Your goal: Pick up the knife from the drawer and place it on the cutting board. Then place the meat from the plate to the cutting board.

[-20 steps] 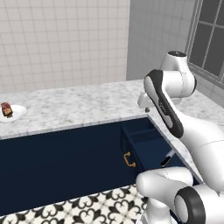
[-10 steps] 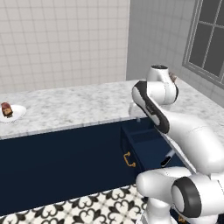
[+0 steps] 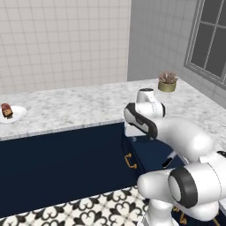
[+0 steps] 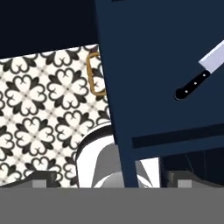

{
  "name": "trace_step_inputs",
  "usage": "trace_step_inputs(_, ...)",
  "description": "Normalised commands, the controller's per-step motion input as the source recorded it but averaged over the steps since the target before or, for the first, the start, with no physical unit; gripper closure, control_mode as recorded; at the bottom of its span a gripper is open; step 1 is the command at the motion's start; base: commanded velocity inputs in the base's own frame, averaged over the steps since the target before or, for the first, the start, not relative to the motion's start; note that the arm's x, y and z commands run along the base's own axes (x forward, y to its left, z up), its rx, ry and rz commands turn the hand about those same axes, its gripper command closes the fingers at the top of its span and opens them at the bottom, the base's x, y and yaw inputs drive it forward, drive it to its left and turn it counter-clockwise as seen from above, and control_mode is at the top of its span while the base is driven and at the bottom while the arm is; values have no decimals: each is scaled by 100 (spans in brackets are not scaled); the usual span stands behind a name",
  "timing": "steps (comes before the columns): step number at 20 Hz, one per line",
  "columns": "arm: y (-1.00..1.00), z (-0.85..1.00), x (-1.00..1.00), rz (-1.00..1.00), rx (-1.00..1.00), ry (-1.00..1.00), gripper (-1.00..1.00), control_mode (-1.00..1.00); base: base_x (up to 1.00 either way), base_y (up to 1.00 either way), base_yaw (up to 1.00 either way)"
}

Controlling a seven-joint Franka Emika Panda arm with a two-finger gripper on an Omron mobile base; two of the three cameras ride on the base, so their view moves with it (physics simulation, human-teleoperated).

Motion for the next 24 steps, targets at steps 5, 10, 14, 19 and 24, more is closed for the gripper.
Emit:
trace_step_inputs(5, -3, -93, 18, -3, 0, 6, -100, -100, 0, 0, 0)
trace_step_inputs(10, -1, -57, 55, 0, 0, 1, -100, -100, 0, 0, 0)
trace_step_inputs(14, -1, -70, 17, 0, 0, 0, -100, -100, 0, 0, 0)
trace_step_inputs(19, 0, -67, 3, 0, 0, 0, -100, -100, 0, 0, 0)
trace_step_inputs(24, 0, -49, 0, 0, 0, 0, -100, -100, 0, 0, 0)
